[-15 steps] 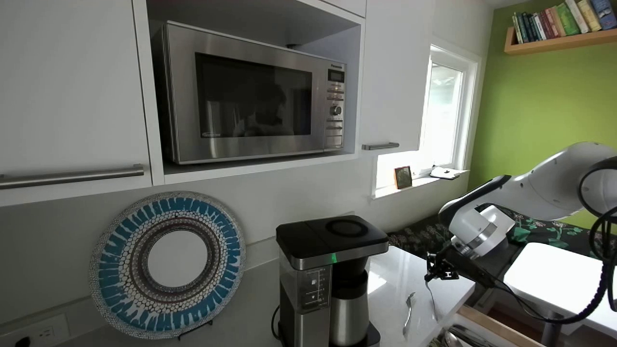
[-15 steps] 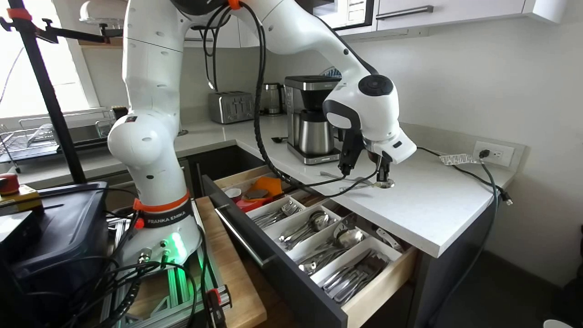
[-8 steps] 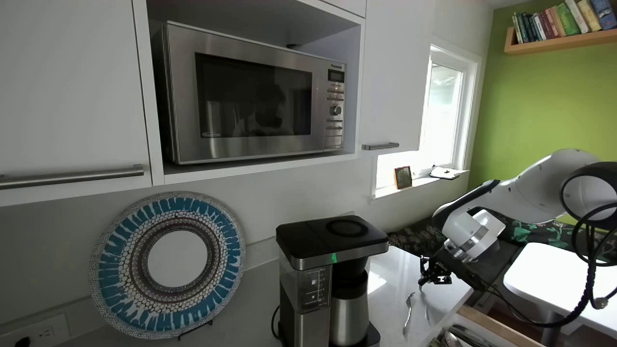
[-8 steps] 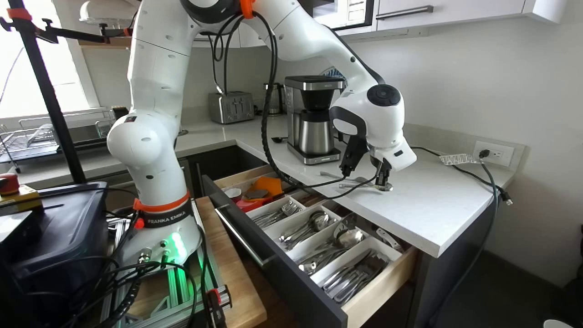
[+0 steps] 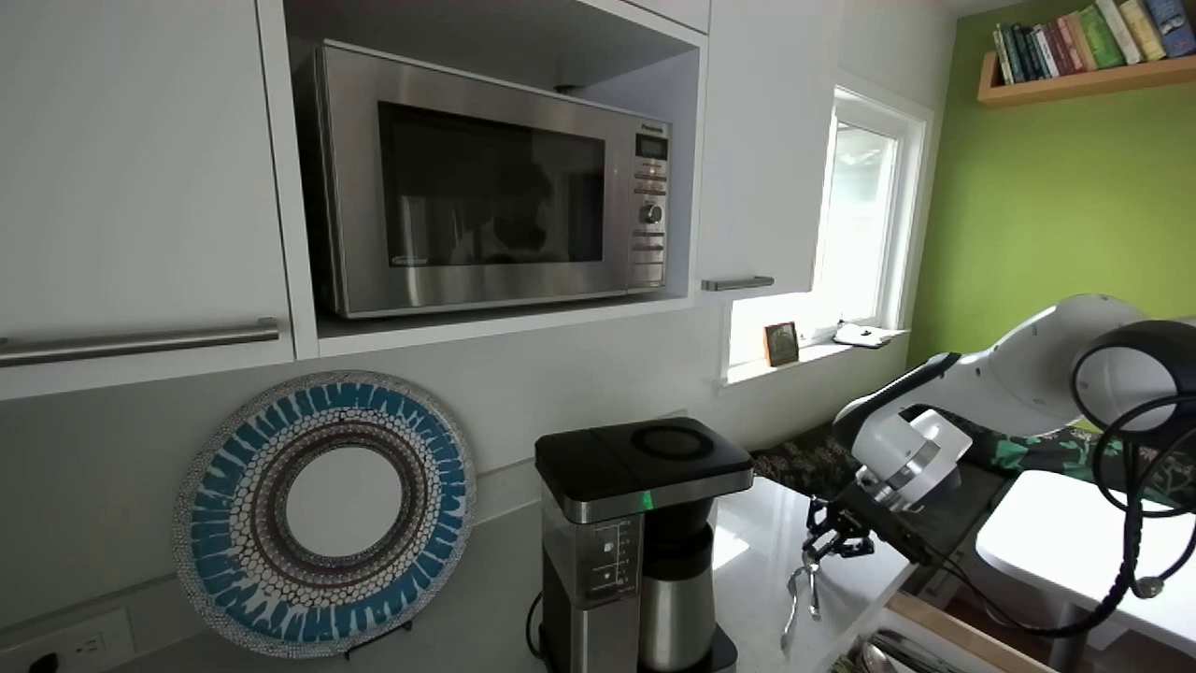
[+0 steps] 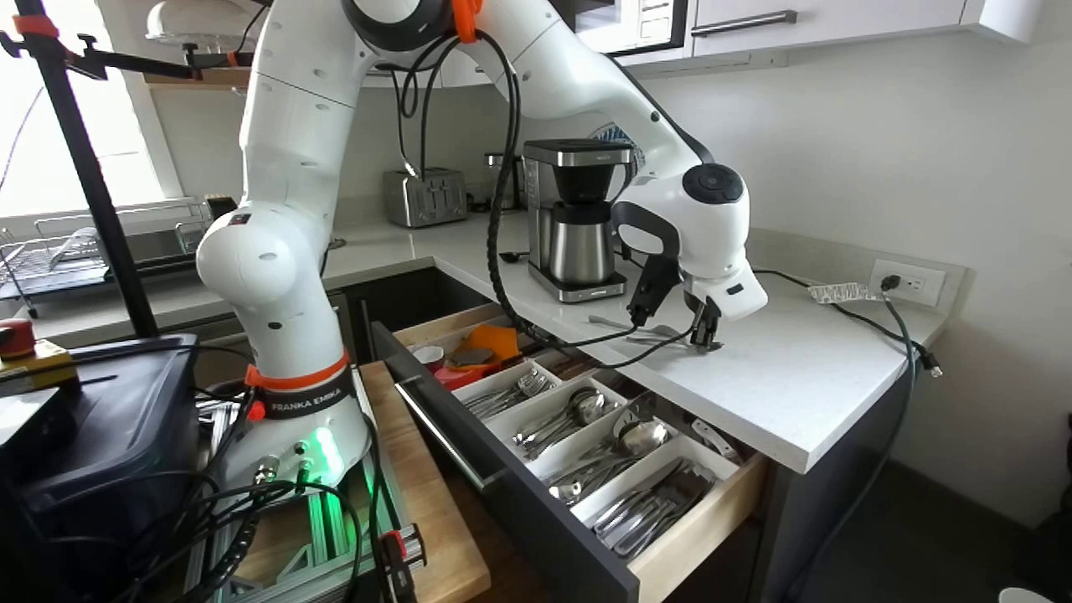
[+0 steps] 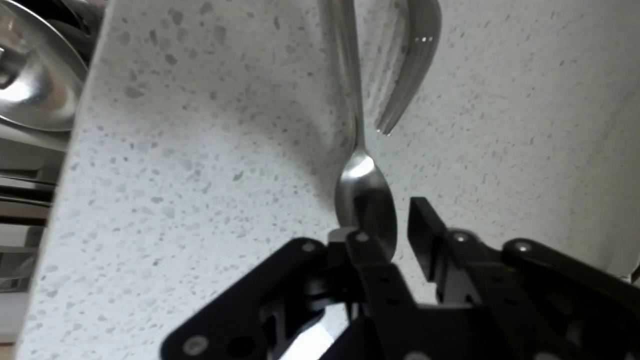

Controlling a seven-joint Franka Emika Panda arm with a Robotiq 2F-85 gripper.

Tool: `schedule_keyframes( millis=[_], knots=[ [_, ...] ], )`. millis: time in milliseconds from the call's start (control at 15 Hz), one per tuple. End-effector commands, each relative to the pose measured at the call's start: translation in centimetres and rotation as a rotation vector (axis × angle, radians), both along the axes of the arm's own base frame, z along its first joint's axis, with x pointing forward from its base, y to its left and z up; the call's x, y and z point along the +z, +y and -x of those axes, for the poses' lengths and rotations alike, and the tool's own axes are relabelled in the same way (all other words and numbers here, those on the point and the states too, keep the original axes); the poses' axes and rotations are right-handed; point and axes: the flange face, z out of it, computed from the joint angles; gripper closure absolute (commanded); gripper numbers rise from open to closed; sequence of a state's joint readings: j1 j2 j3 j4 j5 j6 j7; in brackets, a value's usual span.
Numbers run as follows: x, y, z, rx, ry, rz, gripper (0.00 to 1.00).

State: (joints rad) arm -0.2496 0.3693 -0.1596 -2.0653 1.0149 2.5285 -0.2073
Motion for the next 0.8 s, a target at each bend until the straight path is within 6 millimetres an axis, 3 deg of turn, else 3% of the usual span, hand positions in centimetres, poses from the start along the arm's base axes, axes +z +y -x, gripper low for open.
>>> schedule_keyframes(
  millis=[0, 333, 733],
  knots=[
    [0.2, -0.1, -0.2, -0.009, 0.002, -0.022, 0.42],
    [2.5, 0.3, 0.3, 0.029, 0.003, 0.025, 0.04],
    [7.9, 0.9, 1.5, 0.13, 0.092, 0.187, 0.0]
  ],
)
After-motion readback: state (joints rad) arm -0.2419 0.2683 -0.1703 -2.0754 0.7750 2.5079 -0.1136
